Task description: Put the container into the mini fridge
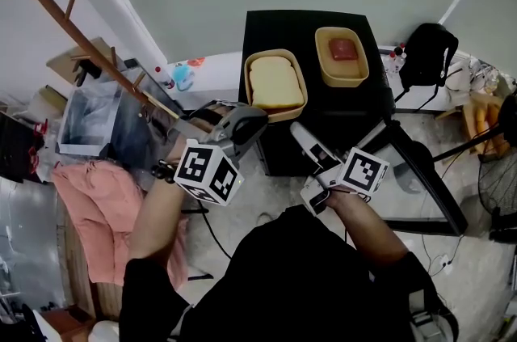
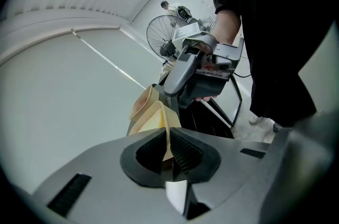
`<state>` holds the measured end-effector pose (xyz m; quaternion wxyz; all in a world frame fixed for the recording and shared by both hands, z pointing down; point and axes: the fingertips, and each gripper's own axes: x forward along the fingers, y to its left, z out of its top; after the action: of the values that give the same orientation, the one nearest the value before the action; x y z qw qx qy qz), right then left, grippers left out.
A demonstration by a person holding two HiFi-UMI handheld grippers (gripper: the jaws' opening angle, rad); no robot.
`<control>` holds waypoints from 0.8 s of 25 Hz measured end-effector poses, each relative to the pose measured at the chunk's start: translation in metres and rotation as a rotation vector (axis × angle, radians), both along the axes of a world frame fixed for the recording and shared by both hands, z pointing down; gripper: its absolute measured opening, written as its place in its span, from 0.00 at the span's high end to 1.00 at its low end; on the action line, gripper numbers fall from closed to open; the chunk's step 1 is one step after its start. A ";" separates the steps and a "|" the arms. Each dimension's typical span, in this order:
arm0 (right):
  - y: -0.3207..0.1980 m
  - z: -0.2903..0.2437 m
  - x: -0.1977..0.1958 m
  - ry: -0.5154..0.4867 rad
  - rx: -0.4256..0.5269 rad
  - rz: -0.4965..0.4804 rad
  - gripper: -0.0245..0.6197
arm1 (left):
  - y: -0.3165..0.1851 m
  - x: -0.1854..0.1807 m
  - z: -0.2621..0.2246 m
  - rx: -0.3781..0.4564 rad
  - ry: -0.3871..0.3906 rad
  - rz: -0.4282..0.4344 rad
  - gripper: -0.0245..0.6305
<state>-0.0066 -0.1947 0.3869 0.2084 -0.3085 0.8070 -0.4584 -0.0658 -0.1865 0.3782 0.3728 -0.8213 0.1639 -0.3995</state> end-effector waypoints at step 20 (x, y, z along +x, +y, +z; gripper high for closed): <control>-0.004 0.008 -0.023 -0.283 -0.212 -0.021 0.59 | 0.054 0.010 -0.004 -0.053 0.069 0.054 0.91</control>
<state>-0.0301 -0.1983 0.3952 0.2815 -0.2525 0.7198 -0.5821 -0.0562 -0.1322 0.3740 0.3556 -0.8483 0.1436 -0.3651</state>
